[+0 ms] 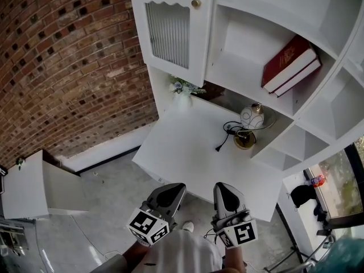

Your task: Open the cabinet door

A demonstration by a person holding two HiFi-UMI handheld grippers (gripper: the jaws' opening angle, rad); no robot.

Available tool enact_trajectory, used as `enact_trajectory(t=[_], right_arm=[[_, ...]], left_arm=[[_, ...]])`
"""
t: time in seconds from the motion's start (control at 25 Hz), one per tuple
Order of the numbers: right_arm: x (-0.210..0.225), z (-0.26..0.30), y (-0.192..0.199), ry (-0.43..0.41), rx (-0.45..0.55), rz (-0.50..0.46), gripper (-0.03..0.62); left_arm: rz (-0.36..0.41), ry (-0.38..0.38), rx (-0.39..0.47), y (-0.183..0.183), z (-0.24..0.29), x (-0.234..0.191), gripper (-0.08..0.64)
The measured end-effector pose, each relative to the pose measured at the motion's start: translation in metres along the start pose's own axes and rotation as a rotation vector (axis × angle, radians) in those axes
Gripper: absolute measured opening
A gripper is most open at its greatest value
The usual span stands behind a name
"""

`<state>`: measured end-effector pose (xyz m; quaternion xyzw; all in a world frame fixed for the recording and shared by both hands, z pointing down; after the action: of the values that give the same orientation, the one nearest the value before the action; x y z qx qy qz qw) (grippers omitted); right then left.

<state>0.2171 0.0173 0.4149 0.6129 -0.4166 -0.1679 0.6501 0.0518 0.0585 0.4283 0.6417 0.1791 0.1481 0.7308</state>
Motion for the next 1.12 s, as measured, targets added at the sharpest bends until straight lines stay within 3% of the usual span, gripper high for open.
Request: enact_trajectory(t=[0.44,1.12], right_arm=[[0.005,0.091,-0.017,0.044,0.038,-0.045,0.012],[0.002,0.206,-0.021,0.139,0.092,-0.131,0.012]], left_arm=[[0.017,0.084,0.04,-0.03,0.045,-0.084,0.009],[0.058,0.191,0.076,-0.046,0.09,-0.208,0.009]])
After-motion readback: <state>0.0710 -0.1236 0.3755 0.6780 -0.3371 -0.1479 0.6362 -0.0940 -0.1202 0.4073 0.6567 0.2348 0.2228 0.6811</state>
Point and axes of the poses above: the fingertips, and each gripper's own axes: z forward along the fingers, x to its right, y out of its underside, the point moved 6 cm from there along -z, backward along the fingers, and after that the axes turned 12 degrees about z, right-handed, at the moved point
